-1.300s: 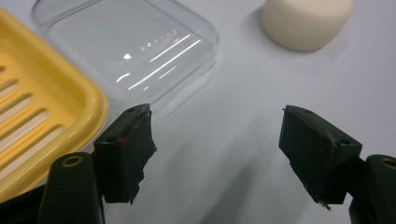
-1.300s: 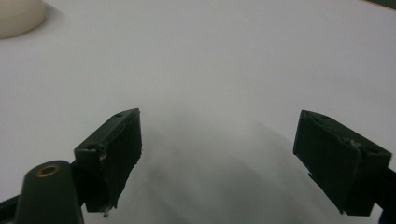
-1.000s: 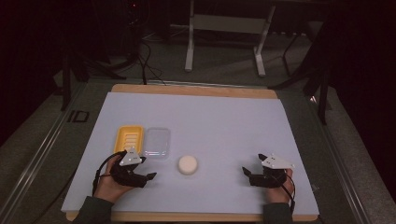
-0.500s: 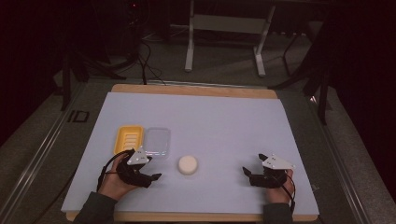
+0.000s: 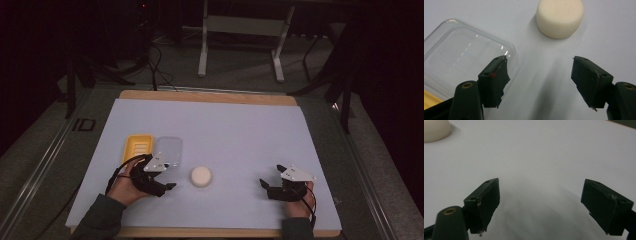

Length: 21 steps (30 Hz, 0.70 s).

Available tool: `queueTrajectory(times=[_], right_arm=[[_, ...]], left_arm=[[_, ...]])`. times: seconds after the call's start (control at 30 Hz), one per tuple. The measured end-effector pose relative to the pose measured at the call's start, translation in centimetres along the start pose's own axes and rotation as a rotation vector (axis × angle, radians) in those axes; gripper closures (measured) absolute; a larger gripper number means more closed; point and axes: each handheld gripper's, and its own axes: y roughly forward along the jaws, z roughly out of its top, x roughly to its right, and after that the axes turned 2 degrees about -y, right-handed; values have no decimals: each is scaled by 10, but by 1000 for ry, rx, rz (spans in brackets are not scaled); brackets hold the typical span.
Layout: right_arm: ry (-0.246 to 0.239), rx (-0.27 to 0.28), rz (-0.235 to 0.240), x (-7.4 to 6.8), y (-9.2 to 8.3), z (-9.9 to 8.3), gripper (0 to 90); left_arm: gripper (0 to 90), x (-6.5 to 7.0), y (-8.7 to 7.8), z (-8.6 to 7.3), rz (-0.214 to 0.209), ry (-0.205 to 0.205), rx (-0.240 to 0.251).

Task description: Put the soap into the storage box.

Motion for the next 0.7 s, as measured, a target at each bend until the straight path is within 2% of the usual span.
queueTrajectory(times=[0.07,0.33,0.37,0.7], right_arm=[[0,-3,0,0,0,0,152],[-3,-8,3,-1,0,0,152],[-3,-8,4,-1,0,0,152],[-9,-12,10,-1,1,1,152]], left_arm=[[298,-2,-1,4,-7,18,-6],[290,-5,-4,12,-33,37,-7],[290,-6,-4,15,-38,49,-16],[268,-3,1,28,-55,88,-40]])
